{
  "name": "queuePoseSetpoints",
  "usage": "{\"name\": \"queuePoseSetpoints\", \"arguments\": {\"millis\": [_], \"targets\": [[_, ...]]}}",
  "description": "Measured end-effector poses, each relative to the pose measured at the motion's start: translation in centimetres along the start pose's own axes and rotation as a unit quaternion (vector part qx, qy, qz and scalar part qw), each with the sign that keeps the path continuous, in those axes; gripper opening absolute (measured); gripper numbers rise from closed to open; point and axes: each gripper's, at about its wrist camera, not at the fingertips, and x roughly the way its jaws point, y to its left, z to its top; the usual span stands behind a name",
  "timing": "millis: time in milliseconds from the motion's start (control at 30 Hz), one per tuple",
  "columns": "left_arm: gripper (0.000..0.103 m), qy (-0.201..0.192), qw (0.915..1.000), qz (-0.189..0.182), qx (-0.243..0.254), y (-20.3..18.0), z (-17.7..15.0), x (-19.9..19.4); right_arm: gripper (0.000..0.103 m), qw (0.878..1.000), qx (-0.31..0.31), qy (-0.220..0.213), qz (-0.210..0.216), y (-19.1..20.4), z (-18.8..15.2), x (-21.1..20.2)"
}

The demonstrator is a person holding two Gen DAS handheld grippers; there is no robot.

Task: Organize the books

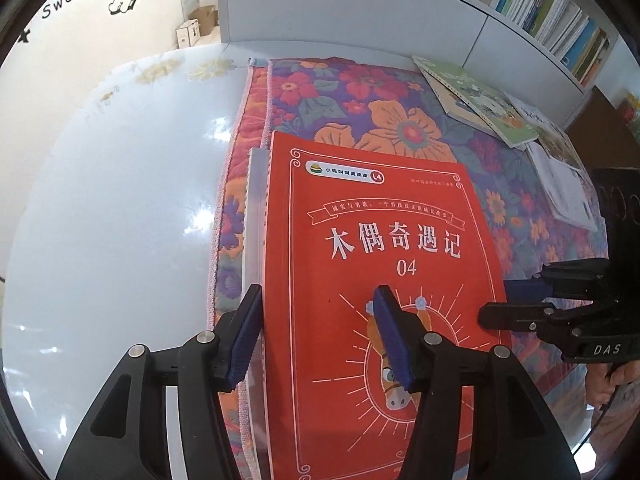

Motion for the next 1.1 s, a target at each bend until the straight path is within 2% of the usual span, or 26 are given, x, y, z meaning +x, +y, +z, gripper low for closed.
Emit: {"name": "queuePoseSetpoints", "arguments": {"millis": [200,300,433,533,633,700,800,933,1000,1100], "targets": [[0.053,-0.011,0.9996,-0.002,-0.026,1.3,0.2,-0.8,0.029,1.000,-0.015,-0.005,-0.026,1.0,0.0,0.0],[0.053,-0.016,0.9988,0.021,-0.042,2.4,-0.1,-1.0,0.030,0.999,-0.023,-0.005,-0.034,1.2,0.3,0.2],[0.053,-0.010,0.9983,-0.002,-0.057,3.2,-0.5,-0.6,0.031,0.999,-0.023,-0.006,-0.037,1.3,0.7,0.5],[0.054,-0.001,0.9989,-0.014,-0.045,2.3,-0.7,0.1,0.033,0.999,-0.026,-0.010,-0.043,1.6,0.5,0.5],[0.055,0.000,0.9995,0.020,-0.023,1.0,-0.7,0.2,0.037,0.999,-0.029,-0.012,-0.044,1.8,0.4,0.6],[0.055,0.000,0.9994,0.027,-0.020,0.8,-0.6,0.1,0.038,0.998,-0.030,-0.013,-0.045,1.9,0.4,0.6],[0.057,-0.012,0.9990,0.013,-0.040,1.5,-0.5,-0.6,0.038,0.999,-0.024,-0.014,-0.034,1.5,0.5,0.4],[0.058,-0.024,0.9988,0.019,-0.038,2.0,0.2,-0.5,0.038,0.999,-0.008,-0.020,-0.027,0.9,0.7,0.1],[0.059,-0.013,0.9992,-0.004,-0.038,2.0,0.6,0.4,0.038,0.999,-0.011,-0.024,-0.035,1.0,1.0,0.1],[0.059,-0.013,0.9995,0.016,-0.025,1.3,0.7,1.0,0.039,0.999,-0.019,-0.018,-0.043,1.4,1.4,0.5]]}}
